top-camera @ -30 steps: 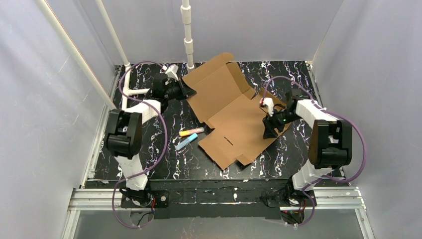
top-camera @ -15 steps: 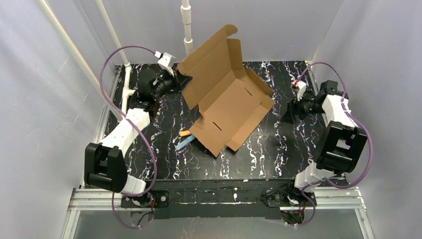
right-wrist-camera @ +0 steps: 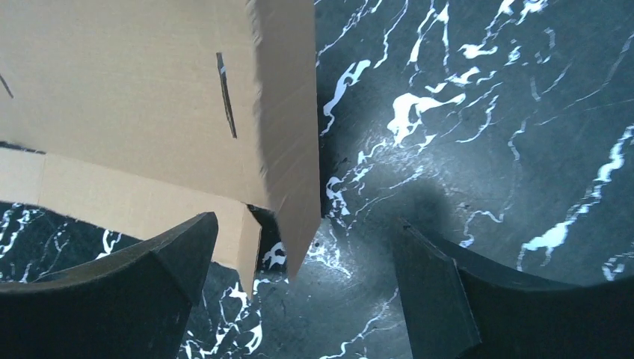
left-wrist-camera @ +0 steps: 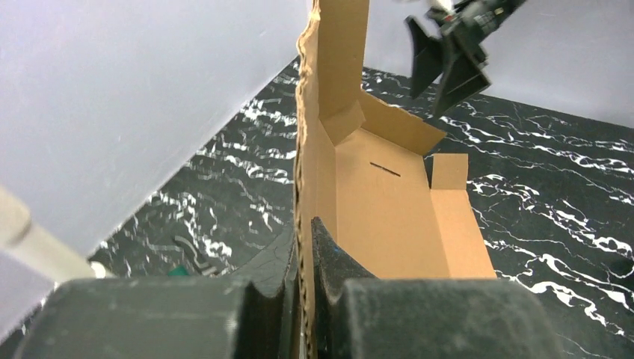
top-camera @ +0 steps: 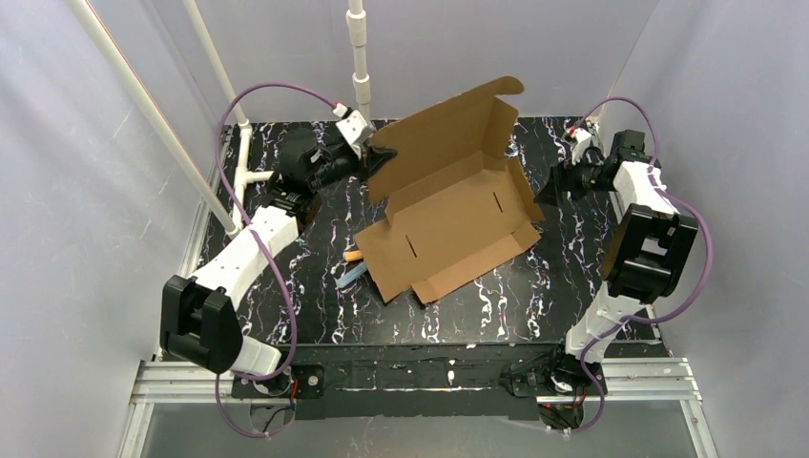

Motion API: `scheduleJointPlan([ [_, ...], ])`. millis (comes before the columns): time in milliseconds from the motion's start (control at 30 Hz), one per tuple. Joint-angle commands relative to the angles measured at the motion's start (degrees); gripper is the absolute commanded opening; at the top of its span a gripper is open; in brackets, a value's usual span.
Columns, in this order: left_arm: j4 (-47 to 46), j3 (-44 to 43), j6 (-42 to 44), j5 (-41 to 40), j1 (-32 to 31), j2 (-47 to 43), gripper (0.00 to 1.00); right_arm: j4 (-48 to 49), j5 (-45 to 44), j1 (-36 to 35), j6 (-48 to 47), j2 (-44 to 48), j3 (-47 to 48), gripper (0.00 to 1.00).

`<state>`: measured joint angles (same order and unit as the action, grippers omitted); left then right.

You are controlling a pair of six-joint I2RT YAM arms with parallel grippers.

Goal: Fold the paper box

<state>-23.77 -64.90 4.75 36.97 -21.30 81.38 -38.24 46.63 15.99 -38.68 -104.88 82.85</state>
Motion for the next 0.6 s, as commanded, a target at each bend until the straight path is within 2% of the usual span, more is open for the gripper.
scheduleJointPlan([
  [0, -0.4, -4.5, 8.7, 1.9, -2.8, -1.4, 0.00, 1.6, 3.8, -0.8, 2.4, -0.5, 0.3, 0.93],
  [200, 1.1, -4.9, 15.1, -0.9, -7.2, -2.6, 0.00, 6.8, 4.4, -2.2, 5.7, 1.5, -5.1, 0.92],
  [300, 2.1, -4.5, 17.9, -2.5, -9.3, -3.6, 0.00, 12.3, 3.6, -2.8, 10.1, 2.6, -7.7, 0.86],
  [533, 2.6, -1.8, 20.9, -4.9, -12.5, -7.1, 0.00, 19.9, 2.3, -3.0, 15.1, 3.7, -11.7, 0.53],
  [567, 2.6, -1.4, 20.6, -5.3, -12.8, -7.4, 0.00, 21.4, 2.0, -3.0, 16.2, 4.0, -12.6, 0.44],
])
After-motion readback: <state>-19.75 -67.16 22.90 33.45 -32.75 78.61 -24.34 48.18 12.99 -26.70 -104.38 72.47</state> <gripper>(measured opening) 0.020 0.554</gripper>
